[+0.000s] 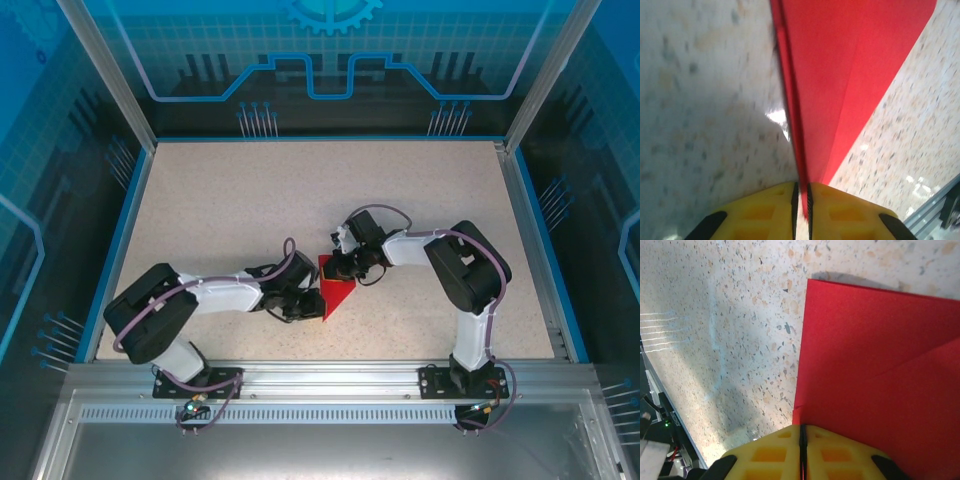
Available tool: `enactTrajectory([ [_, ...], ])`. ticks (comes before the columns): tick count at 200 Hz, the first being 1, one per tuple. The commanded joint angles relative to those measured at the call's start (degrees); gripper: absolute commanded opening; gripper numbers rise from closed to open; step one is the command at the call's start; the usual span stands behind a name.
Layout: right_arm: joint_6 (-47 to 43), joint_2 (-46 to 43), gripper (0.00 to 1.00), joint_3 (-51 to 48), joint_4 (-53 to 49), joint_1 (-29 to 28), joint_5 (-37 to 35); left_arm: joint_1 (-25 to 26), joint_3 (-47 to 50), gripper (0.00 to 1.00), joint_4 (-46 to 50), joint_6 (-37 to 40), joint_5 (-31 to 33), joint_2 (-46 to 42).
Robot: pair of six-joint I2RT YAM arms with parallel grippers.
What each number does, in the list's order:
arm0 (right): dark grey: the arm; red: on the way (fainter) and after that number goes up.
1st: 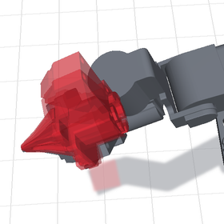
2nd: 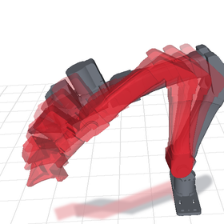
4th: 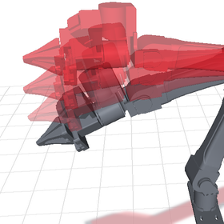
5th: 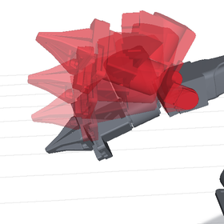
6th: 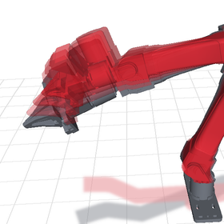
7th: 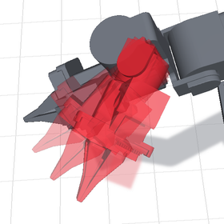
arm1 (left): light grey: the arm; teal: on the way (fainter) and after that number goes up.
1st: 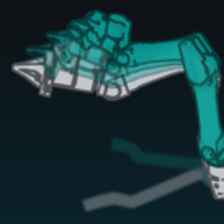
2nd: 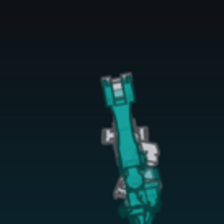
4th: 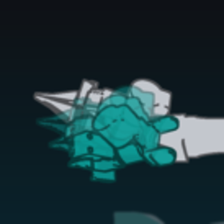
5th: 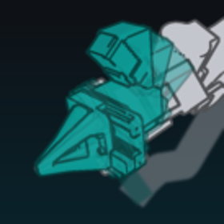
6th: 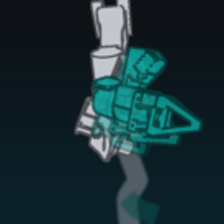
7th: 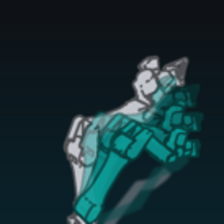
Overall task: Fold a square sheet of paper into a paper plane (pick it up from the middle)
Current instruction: Fourth fold the wing at the center of the table.
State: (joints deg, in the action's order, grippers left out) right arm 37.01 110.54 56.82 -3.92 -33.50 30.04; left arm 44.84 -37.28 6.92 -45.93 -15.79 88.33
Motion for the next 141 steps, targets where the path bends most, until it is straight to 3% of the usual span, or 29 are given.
enactTrajectory([
  [1,-1.90,2.90,0.10,-2.20,-6.98,-0.86,-7.54,0.61,0.79,0.20,7.81,0.82,0.76,-5.64],
  [46,-1.68,2.93,0.09,-2.24,-6.19,-0.80,-6.85,-1.74,-1.22,0.23,6.46,-1.34,2.07,-10.58],
  [141,-1.16,3.06,0.09,-2.78,-5.14,-0.51,-5.55,-3.27,-0.90,0.21,-17.39,-9.80,-4.38,2.01],
])
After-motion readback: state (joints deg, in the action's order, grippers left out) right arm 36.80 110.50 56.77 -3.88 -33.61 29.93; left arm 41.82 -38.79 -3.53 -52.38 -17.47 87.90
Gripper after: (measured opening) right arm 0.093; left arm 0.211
